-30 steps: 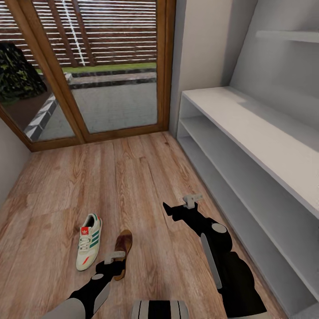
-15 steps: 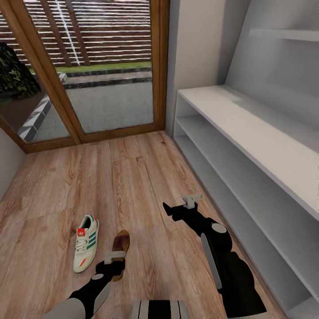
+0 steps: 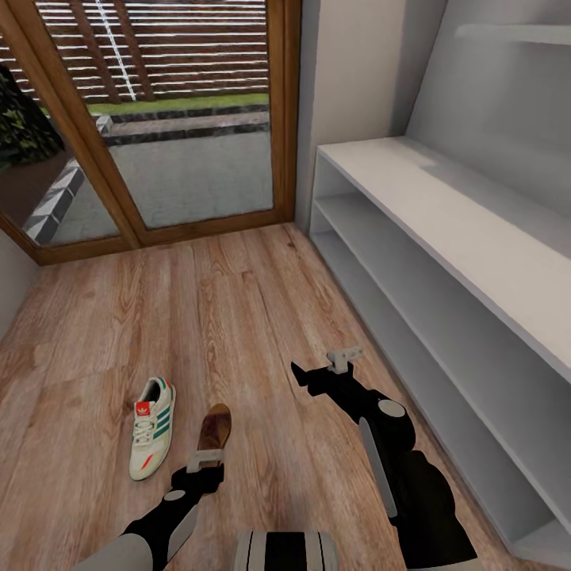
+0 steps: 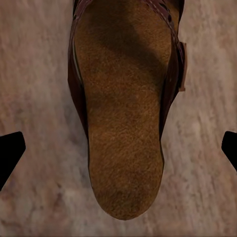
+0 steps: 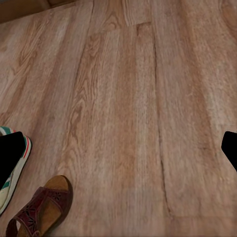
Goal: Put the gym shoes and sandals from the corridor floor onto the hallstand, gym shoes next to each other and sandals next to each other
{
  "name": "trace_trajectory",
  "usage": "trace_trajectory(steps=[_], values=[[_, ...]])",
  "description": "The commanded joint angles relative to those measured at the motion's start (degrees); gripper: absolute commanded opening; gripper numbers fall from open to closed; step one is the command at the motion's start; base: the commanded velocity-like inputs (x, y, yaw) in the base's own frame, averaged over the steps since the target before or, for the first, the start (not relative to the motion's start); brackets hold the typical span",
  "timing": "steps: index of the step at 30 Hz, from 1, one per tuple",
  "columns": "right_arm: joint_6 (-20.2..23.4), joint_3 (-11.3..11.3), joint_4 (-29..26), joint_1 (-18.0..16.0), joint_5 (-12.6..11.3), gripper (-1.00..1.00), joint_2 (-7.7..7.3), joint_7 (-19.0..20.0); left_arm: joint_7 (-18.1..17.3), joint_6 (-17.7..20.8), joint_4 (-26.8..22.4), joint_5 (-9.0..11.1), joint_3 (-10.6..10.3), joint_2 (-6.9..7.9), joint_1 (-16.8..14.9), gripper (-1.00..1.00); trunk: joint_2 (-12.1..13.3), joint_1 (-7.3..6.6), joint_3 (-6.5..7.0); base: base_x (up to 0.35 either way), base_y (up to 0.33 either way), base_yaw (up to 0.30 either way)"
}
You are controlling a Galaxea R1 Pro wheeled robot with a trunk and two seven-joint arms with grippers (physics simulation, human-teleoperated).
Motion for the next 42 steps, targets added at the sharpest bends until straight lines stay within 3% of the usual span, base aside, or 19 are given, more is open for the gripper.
trace_trajectory(steps=[1,7,12,27,42], values=[[0.3,0.0,-0.1,0.0,0.4,1.0,0.03,0.3,0.2,-0.2,0.0,0.4,-0.2,0.01,0.0,1.0,0.0,0.01,-0.27,0.0,0.0,0.0],[0.3,0.0,-0.1,0.0,0.4,1.0,0.03,0.3,0.2,-0.2,0.0,0.4,-0.2,0.01,0.0,1.0,-0.1,0.17,-1.63,0.0,0.0,0.0],[0.3,0.0,-0.1,0.0,0.4,1.0,0.03,0.3,0.2,-0.2,0.0,0.4,-0.3,0.03,0.0,1.0,-0.1,0.17,-1.87,0.0,0.0,0.0],[0.2,-0.1,-0.1,0.0,0.4,1.0,0.03,0.3,0.1,-0.2,0.0,0.4,-0.3,0.0,0.0,1.0,-0.3,0.56,-5.7,0.0,0.0,0.0],[0.2,-0.3,-0.1,0.0,0.4,1.0,0.03,0.3,0.1,-0.2,0.0,0.4,-0.3,0.03,0.0,1.0,-0.3,0.56,-5.71,0.01,0.0,0.0]])
